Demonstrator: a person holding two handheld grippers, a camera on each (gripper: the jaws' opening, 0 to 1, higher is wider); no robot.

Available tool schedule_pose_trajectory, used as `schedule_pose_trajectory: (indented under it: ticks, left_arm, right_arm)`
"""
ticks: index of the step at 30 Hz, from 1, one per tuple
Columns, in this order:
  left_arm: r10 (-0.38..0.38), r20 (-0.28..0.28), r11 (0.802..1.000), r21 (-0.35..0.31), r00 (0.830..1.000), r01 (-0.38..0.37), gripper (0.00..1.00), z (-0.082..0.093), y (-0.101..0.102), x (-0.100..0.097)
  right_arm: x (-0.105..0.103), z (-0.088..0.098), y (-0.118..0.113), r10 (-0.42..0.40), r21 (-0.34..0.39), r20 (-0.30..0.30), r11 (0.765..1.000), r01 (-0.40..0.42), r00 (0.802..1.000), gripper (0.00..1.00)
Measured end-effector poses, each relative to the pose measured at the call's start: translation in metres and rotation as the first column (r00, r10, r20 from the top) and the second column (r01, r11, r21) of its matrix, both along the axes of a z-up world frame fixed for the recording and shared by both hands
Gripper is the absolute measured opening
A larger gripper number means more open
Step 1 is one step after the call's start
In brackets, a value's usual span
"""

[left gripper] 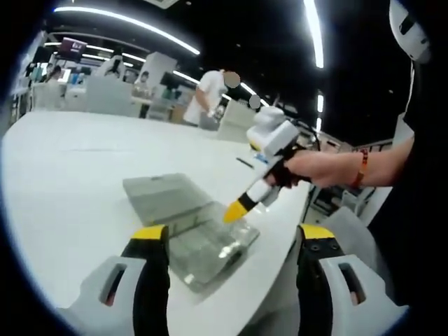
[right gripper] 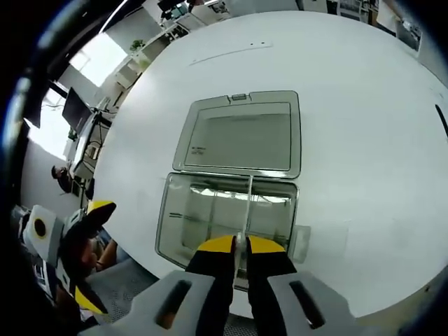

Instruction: Insert the divider into the dual guide fixture by aligning both edges with the guide slots and pushing it downward to the bottom, including one-sided entry, uneven engagement, binding, and posture correction.

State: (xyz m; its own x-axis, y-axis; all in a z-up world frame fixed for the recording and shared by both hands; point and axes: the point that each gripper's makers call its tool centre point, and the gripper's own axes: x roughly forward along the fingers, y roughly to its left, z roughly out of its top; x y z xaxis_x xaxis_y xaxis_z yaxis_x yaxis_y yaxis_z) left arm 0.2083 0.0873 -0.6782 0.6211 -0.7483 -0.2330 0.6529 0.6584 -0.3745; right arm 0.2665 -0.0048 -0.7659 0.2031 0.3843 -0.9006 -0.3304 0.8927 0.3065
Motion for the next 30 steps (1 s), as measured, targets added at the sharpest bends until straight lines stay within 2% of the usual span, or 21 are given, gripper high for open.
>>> schedule_pose_trajectory:
  ticks: [22,30]
  left_arm:
    - [-0.003,-0.007,1.000,0.004,1.000,0.003,0.72,-0.0028,-0.0003,-0.0007]
    - [-0.009,-0.006,1.000,0.007,1.000,0.009,0.72,-0.0033,-0.0024,-0.0014]
  right_arm:
    - [0.0007,-0.0030,0.0021,0.019,-0.008,-0.008,1.000,-0.019,1.000,0.00]
    - [0.0002,-0.0032,0.0071,0.063,-0.066,-0.006,0.996,-0.064,0.998,0.01]
